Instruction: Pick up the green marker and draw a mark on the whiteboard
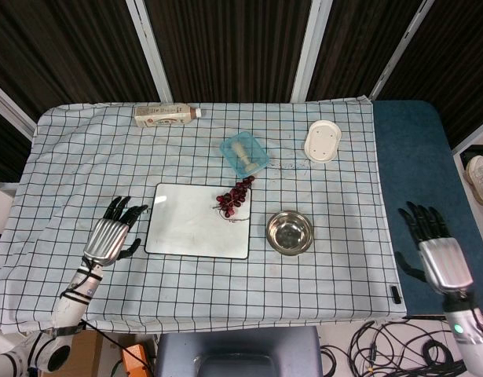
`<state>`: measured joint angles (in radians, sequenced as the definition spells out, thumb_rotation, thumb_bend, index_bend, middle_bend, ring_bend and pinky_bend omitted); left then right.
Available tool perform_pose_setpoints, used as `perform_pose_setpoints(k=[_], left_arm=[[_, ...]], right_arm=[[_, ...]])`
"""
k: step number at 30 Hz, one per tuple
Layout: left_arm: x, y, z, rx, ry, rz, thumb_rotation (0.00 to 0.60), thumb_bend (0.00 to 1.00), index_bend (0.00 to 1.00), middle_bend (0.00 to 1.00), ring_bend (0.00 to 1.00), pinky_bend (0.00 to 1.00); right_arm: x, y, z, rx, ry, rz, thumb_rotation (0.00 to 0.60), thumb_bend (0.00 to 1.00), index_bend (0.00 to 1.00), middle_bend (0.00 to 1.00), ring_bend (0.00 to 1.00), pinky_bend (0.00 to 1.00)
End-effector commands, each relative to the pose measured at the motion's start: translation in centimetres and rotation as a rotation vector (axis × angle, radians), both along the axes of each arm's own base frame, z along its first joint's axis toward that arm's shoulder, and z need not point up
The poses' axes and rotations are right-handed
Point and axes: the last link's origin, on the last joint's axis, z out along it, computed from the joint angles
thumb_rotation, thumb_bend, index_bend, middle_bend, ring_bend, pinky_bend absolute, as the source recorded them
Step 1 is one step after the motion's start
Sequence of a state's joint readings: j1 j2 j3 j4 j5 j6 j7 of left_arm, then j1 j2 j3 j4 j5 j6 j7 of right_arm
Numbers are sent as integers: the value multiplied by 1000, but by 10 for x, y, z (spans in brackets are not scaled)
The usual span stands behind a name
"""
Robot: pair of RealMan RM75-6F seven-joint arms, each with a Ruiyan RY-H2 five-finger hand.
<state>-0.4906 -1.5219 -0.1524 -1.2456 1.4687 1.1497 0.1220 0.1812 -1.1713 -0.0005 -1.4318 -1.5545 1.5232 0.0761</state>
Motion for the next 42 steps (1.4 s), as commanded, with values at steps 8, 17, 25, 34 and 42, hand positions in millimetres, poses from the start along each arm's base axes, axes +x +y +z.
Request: perform_pose_setpoints(k=[8,17,25,34,42], left_arm=[[7,44,-34,81,245,93,600,371,241,284,76,65],[6,65,-56,132,421,73,600,376,325,370,141,60],[-5,74,-65,146,503,84,600,372,402,404,175,59],[-20,76,-64,153,555,111,600,371,446,439,210,60],[-21,78,-66,148,563,104,600,372,462,447,220,59]], right_arm=[[-1,27,9,36,14,-25,600,292,0,0,0,39],[1,31,8,77,6,-58,600,292,0,0,0,40],[1,31,11,100,2,-77,600,292,0,0,0,43],[0,32,11,118,9,-97,600,292,0,0,0,43],[-1,32,10,125,23,-110,600,292,0,0,0,44]])
